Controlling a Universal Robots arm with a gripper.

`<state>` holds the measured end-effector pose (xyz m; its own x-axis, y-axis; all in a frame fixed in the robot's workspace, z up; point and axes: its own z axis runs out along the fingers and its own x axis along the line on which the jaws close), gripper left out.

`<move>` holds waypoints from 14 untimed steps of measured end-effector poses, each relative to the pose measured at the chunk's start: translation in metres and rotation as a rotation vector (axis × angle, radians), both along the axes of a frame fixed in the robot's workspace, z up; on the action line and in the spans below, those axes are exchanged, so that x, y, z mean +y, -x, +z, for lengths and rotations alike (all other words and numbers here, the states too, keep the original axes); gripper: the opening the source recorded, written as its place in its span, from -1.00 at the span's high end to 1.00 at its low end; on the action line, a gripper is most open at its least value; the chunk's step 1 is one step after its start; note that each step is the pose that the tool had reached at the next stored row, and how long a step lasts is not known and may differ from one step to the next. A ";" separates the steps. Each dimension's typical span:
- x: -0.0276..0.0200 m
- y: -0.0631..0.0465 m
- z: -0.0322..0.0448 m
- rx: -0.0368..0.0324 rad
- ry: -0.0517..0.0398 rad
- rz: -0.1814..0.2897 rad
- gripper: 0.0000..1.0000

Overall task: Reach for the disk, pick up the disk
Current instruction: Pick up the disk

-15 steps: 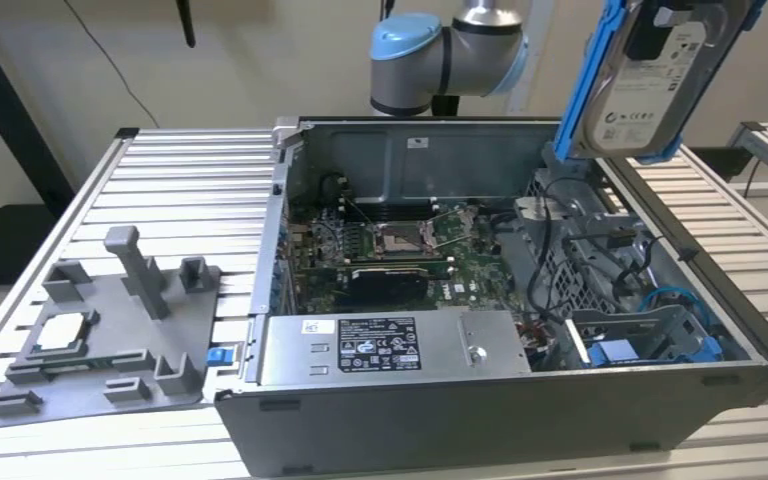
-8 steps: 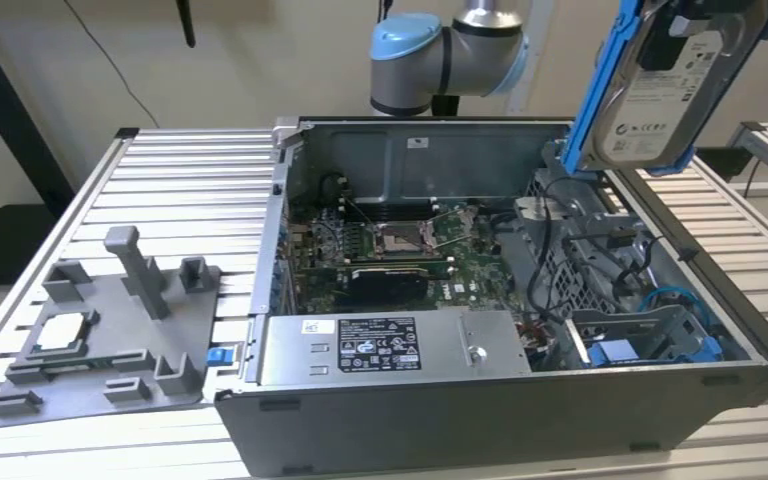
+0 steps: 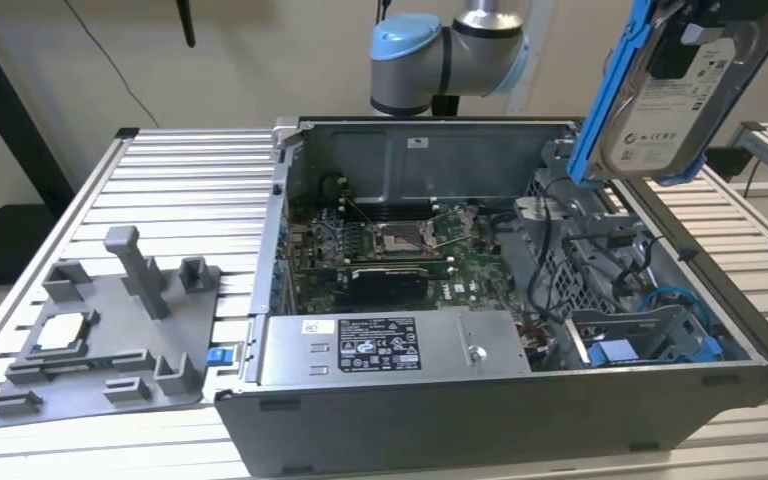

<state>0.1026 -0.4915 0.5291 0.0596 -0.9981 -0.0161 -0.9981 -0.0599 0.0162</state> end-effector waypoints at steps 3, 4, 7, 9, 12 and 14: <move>-0.0042 0.000 -0.0001 0.0000 0.0000 0.000 1.00; -0.0056 0.000 -0.0001 0.0000 0.0000 0.000 1.00; -0.0095 0.000 -0.0002 0.0000 0.0000 0.000 1.00; -0.0124 0.000 -0.0002 0.0000 0.0000 0.000 1.00; -0.0163 0.000 -0.0002 0.0000 0.0002 0.000 1.00; -0.0190 0.000 -0.0003 0.0000 0.0001 0.000 1.00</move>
